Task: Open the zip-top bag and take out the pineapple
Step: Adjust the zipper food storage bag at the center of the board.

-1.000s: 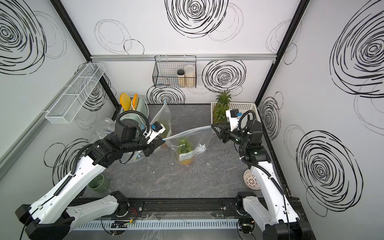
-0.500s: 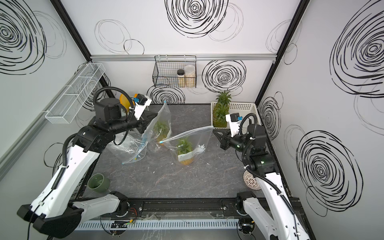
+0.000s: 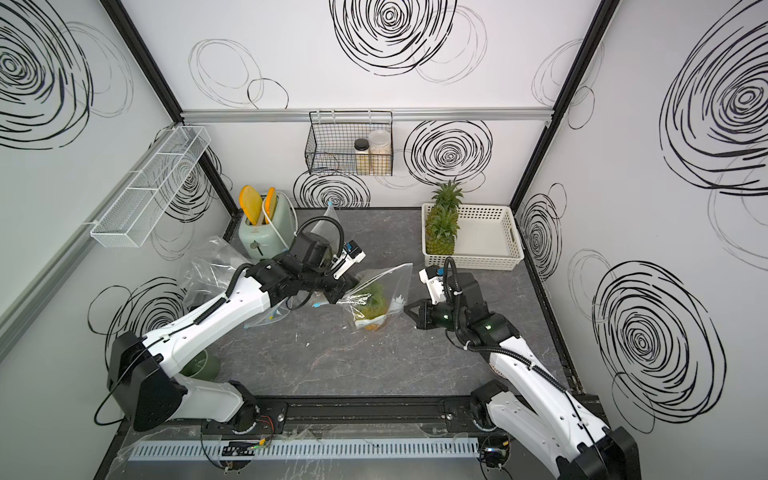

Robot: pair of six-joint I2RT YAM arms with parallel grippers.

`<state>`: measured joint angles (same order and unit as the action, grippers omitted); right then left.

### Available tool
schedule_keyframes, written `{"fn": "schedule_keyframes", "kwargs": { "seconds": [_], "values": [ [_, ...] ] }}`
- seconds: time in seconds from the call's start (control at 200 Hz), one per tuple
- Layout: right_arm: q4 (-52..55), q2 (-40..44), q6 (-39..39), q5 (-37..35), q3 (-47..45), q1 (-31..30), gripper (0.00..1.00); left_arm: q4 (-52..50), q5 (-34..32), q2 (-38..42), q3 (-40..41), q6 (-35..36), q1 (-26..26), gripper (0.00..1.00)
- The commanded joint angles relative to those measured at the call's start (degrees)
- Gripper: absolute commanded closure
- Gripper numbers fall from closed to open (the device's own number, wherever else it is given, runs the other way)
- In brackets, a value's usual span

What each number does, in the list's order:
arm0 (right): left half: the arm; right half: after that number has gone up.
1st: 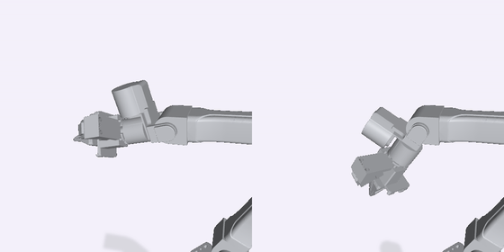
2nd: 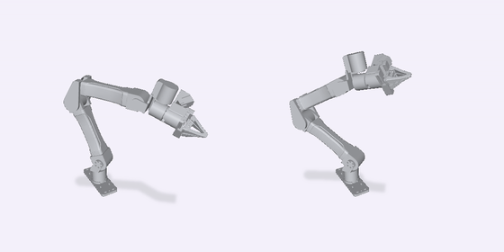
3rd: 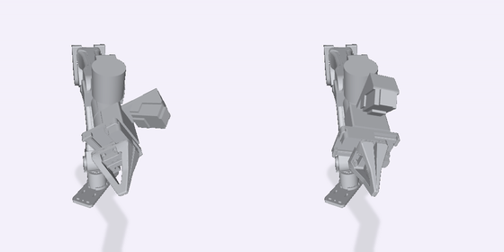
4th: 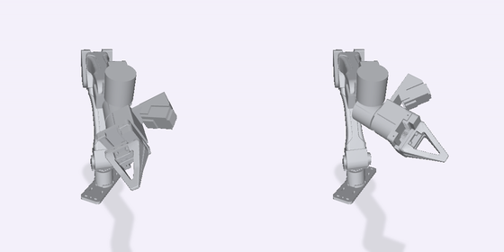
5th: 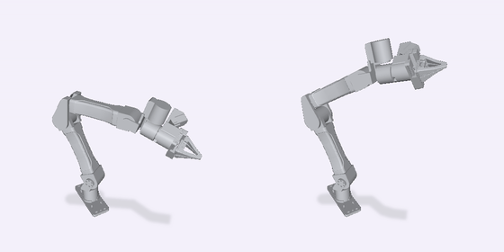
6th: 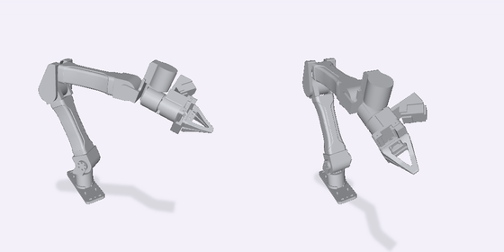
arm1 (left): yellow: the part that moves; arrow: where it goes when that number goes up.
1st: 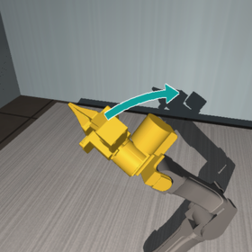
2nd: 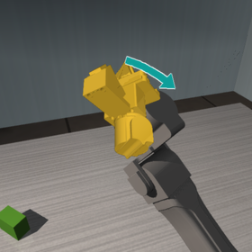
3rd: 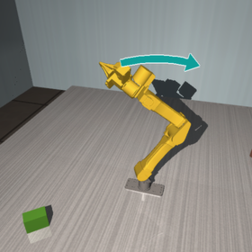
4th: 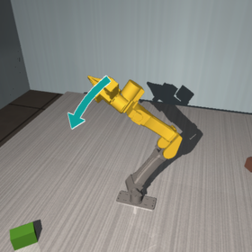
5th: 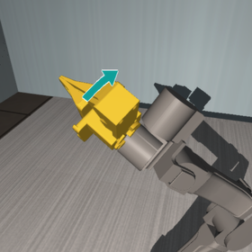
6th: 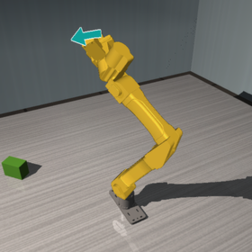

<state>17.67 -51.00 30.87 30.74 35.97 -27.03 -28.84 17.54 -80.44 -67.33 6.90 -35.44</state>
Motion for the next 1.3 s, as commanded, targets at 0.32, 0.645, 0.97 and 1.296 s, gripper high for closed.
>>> {"fn": "schedule_keyframes", "kwargs": {
  "seconds": [0.32, 0.645, 0.97, 1.296],
  "values": [
    [-15.3, -17.2, 7.7, 5.0, 3.7, -3.2, 1.0, 10.2, -7.0, 4.4, 8.6, -11.3, -3.9, 1.0],
    [-18.1, -28.1, 6.8, 7.8, 12.4, -3.3, 1.0, 14.0, -6.4, 6.5, 13.1, -19.0, -5.3, 1.0],
    [-14.1, -36.2, 2.4, 8.0, 21.0, -2.0, 0.93, 15.4, -5.9, 10.7, 15.0, -23.6, -7.3, 1.0],
    [-5.2, -34.4, -4.8, 1.7, 24.4, 3.2, 0.74, 11.8, -9.9, 15.0, 13.9, -23.2, -6.7, 0.84]
  ]
}}
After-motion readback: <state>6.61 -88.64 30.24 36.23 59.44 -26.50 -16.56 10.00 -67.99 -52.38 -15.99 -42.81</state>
